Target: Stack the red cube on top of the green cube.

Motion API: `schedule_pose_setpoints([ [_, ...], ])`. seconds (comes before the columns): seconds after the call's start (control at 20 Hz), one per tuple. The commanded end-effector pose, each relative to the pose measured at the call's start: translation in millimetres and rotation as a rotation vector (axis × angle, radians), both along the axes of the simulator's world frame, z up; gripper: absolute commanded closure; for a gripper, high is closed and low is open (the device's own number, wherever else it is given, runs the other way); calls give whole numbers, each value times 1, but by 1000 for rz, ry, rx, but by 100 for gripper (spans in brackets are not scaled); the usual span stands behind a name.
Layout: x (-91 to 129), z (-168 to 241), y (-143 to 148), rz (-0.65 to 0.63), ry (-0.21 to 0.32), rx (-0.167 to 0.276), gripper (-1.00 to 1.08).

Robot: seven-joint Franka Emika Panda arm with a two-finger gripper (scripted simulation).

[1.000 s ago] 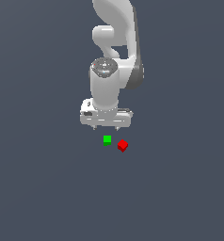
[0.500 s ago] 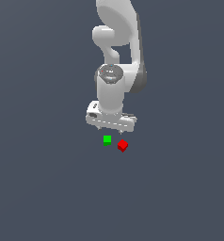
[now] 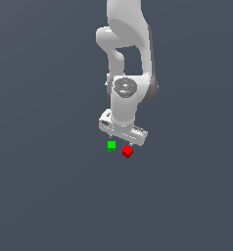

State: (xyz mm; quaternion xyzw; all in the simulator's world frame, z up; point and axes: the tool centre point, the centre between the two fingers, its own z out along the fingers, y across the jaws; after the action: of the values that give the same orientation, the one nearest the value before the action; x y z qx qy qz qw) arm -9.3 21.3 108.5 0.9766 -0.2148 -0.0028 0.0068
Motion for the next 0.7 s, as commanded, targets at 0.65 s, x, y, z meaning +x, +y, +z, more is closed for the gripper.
schedule_pose_setpoints([
  [0.65, 13, -36, 32, -263, -9, 10, -92],
])
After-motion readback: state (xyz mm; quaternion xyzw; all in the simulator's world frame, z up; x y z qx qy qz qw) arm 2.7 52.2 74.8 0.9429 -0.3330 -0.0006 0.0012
